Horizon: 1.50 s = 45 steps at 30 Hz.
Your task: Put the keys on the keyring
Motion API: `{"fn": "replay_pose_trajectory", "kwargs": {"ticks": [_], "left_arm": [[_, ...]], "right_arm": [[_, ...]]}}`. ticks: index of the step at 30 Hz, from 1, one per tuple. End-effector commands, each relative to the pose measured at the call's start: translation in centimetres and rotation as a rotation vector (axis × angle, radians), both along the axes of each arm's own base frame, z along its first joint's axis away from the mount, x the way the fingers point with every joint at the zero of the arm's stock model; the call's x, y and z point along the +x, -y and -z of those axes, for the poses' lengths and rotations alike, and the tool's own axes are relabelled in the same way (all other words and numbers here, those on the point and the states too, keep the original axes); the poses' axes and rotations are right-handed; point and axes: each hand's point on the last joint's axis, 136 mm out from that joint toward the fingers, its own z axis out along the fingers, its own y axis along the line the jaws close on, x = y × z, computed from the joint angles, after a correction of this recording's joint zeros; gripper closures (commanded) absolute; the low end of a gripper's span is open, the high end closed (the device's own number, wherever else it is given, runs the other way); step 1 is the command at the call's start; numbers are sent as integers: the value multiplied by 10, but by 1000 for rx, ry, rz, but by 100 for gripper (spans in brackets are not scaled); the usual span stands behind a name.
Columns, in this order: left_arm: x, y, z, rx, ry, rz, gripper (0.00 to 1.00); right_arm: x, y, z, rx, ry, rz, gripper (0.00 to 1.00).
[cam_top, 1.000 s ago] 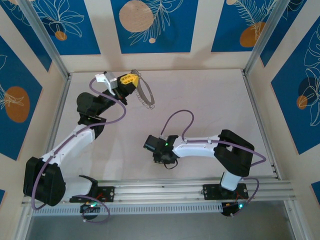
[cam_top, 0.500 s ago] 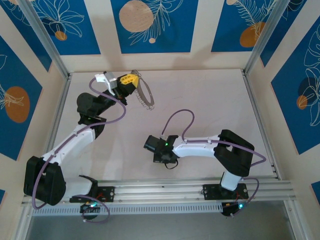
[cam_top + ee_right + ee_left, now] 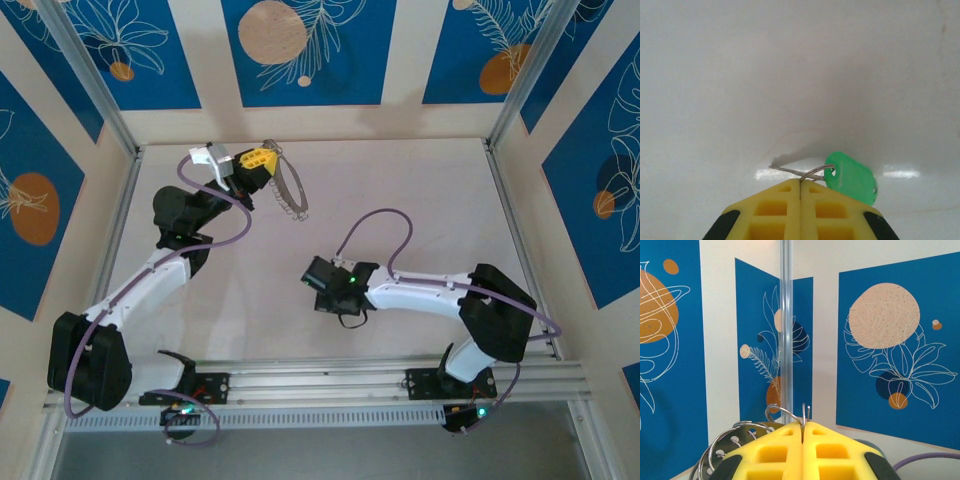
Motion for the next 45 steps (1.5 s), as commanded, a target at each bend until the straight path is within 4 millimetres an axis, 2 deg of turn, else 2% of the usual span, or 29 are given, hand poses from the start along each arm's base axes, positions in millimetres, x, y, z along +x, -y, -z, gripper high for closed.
{"fn": "replay_pose_trajectory", "kwargs": {"ticks": [1,11,20,21,24,26,31,35,40,45], "left_arm": [[-8,-4,-14,-24,64,14,100],[-10,-4,-17,-29,66,23,100],[-12,-5,-18,-29,61,24,100],[-12,-5,-18,-29,61,24,100],[-14,-5,-19,-30,63,26,100],[-14,-6,-20,-30,64,24,100],[-16,-6,-22,-32,72,23,100],[-15,-6,-21,-35,72,23,100],[-15,-6,-23,-36,77,23,100],[-14,-6,-20,-33,75,17,100]], "right_arm": [[11,11,-6,4,47,9,100],[32,14,8,64,-22,-28,100],[55,-1,18,85,-51,-38,100],[57,-5,16,99,-49,-44,98],[62,-6,7,106,-27,-38,78],[64,-2,-2,110,1,-22,72],[66,15,-18,107,41,22,69],[67,24,-16,102,29,58,69],[67,25,-7,81,-10,116,65],[66,16,-1,50,-29,128,66]]}}
